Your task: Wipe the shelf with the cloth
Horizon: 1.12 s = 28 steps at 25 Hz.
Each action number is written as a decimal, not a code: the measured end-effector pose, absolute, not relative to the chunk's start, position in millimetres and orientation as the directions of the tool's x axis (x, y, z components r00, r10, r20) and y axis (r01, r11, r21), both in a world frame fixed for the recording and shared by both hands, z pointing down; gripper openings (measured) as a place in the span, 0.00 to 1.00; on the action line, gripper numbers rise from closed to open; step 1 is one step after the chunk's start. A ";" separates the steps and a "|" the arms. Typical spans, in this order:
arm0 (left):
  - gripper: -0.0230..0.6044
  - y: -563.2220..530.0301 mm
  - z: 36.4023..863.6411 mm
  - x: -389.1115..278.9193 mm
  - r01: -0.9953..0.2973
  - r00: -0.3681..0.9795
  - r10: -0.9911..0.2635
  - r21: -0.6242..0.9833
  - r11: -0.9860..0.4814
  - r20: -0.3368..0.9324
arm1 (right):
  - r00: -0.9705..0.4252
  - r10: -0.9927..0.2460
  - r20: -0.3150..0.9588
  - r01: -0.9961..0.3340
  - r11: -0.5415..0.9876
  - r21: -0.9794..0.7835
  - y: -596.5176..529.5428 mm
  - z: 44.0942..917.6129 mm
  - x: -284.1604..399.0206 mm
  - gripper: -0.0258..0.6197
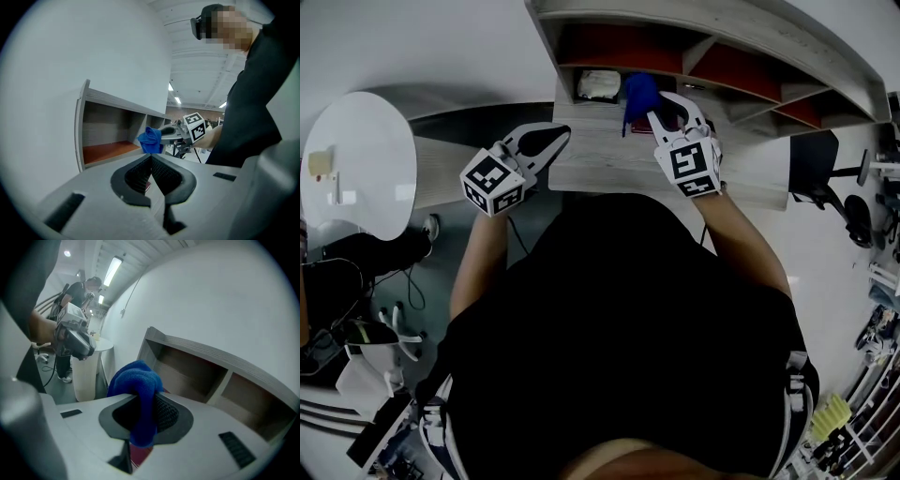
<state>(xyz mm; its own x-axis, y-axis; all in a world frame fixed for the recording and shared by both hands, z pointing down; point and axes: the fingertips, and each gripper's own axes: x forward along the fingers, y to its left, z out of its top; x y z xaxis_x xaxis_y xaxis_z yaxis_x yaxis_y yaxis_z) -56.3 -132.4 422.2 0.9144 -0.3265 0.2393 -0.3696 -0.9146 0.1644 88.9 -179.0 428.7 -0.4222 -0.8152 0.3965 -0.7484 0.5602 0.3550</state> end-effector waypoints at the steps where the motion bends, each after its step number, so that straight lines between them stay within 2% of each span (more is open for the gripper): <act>1: 0.06 -133.1 422.1 -55.2 -0.367 0.916 -0.324 0.164 -0.916 0.239 | -0.422 -0.817 0.394 -0.751 0.558 0.354 -175.8 430.9 92.4 0.14; 8: 0.06 -137.0 422.6 -46.2 -0.342 0.923 -0.298 0.165 -0.925 0.242 | -0.405 -0.834 0.374 -0.801 0.521 0.294 -158.7 437.5 124.5 0.14; 17: 0.06 -135.2 425.3 -35.7 -0.317 0.928 -0.271 0.158 -0.935 0.257 | -0.303 -0.883 0.359 -0.879 0.404 0.252 -141.6 438.1 172.3 0.14; 28: 0.06 -127.1 423.8 -15.8 -0.275 0.939 -0.231 0.156 -0.949 0.255 | -0.272 -0.904 0.329 -0.916 0.348 0.199 -136.4 430.1 190.3 0.14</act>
<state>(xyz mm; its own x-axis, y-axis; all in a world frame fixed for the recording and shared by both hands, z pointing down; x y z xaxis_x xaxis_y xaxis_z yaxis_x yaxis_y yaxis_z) -15.8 -127.1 423.8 0.9391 -0.2306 0.2549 -0.2754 -0.9485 0.1564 190.3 -136.4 430.1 -0.2719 -0.9045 0.3287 -0.9161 0.3478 0.1993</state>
